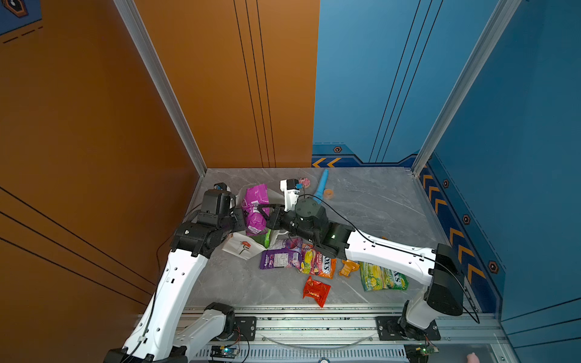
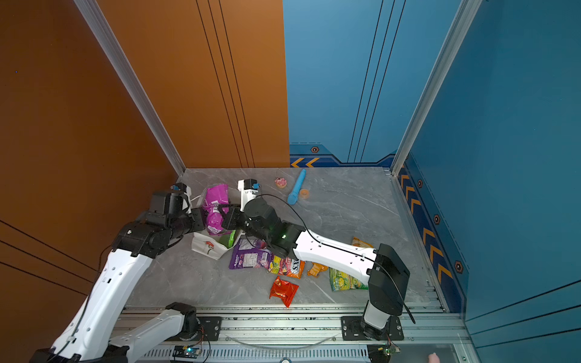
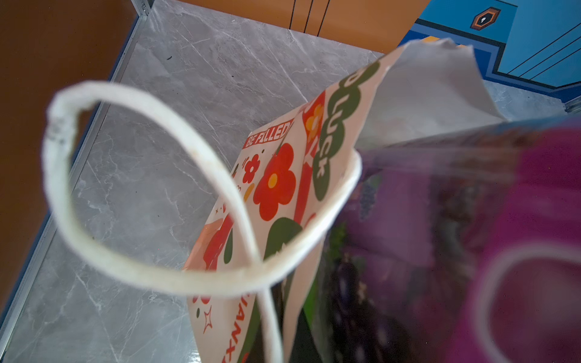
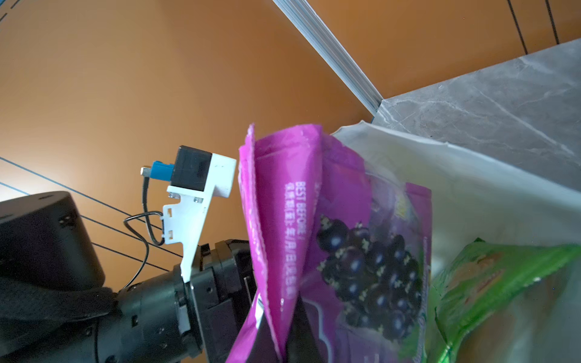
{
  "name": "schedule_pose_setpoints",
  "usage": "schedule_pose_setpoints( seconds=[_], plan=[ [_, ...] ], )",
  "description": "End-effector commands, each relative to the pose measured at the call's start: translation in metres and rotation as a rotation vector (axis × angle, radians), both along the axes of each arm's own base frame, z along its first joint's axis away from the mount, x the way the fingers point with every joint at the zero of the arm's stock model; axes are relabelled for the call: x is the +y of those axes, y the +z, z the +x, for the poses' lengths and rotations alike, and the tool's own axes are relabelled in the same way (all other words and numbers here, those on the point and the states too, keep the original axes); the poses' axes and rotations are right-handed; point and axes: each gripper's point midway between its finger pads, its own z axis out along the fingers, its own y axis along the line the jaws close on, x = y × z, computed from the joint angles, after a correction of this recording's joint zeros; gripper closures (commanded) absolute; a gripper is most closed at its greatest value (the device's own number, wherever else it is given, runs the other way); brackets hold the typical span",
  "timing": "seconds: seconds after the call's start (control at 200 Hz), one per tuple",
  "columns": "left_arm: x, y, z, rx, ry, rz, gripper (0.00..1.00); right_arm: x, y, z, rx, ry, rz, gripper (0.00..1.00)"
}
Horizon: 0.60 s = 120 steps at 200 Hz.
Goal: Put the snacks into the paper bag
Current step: 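Lower the grape pack into the paper bag beside the chip bag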
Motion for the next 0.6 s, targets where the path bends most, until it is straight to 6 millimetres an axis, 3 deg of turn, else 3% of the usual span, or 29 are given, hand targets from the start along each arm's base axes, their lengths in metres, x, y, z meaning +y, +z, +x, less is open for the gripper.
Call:
schedule_pose_setpoints(
  seconds=[0.0,0.365,0.596],
  plan=[
    [-0.007,0.023,0.002,-0.082,-0.009,-0.046,1.00,-0.005,0.041,0.005,-0.045,-0.044,0.160,1.00],
    [-0.005,0.018,0.001,-0.076,-0.008,-0.032,1.00,-0.021,-0.009,0.021,0.055,-0.179,0.095,1.00],
    [-0.009,0.015,0.002,-0.070,-0.025,-0.046,1.00,-0.016,-0.020,0.022,0.079,-0.190,0.078,1.00]
  ],
)
